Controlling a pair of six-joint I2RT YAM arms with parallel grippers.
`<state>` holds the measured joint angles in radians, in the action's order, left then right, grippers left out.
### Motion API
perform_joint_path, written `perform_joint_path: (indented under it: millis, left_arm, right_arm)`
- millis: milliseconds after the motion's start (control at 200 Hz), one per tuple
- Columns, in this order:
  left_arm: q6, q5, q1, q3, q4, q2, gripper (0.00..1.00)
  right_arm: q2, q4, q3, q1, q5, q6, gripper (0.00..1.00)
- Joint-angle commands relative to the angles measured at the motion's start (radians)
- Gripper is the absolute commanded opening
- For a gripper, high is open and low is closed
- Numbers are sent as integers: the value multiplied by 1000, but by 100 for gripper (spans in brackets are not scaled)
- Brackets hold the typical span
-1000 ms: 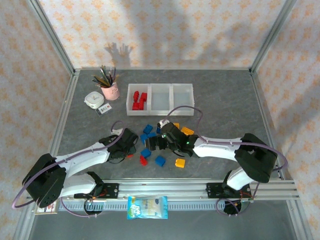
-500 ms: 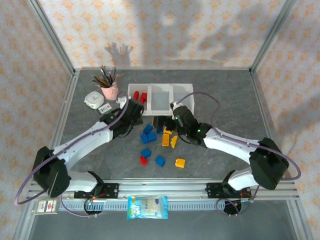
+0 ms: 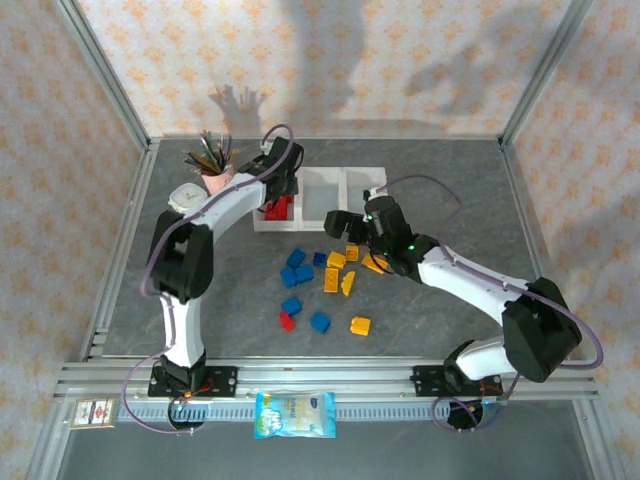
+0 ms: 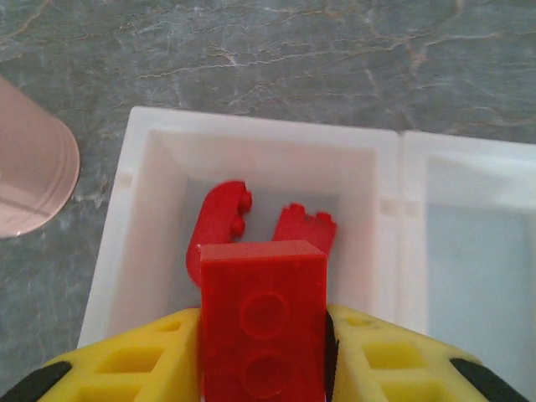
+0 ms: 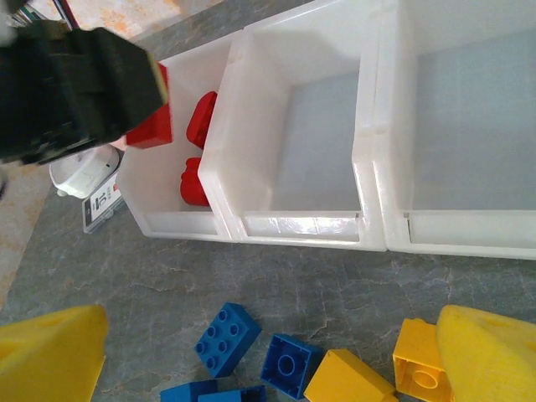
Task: Sort the legos into containers by color
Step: Place the lego in the container, then pick up the lego from the middle-left of the table.
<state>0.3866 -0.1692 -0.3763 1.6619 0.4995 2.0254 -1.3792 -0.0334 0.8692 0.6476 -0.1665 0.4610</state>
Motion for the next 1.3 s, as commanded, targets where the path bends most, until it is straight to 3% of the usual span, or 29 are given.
perform_joint_path:
  millis: [0, 115, 215, 425, 856, 1046, 1296]
  left_arm:
    - [-67, -7, 14, 90, 74, 82, 39]
    - [-72, 18, 33, 150, 84, 150, 42]
    - [-77, 8, 42, 198, 130, 183, 50]
    - [-63, 42, 40, 144, 108, 79, 55]
    - [27, 128, -25, -286, -14, -316, 57]
    - [104, 85, -109, -491, -3, -510, 59]
    - [319, 64, -253, -720, 53, -734, 65]
  right_arm:
    - [-8, 7, 33, -6, -17, 4, 100]
    - [-8, 7, 34, -6, -16, -2, 100]
    - [2, 7, 33, -8, -16, -8, 100]
    - [27, -6, 25, -8, -36, -20, 100]
    - [38, 44, 19, 11, -95, -103, 100]
    - [63, 88, -19, 76, -85, -131, 100]
    - [90, 78, -92, 156, -136, -119, 100]
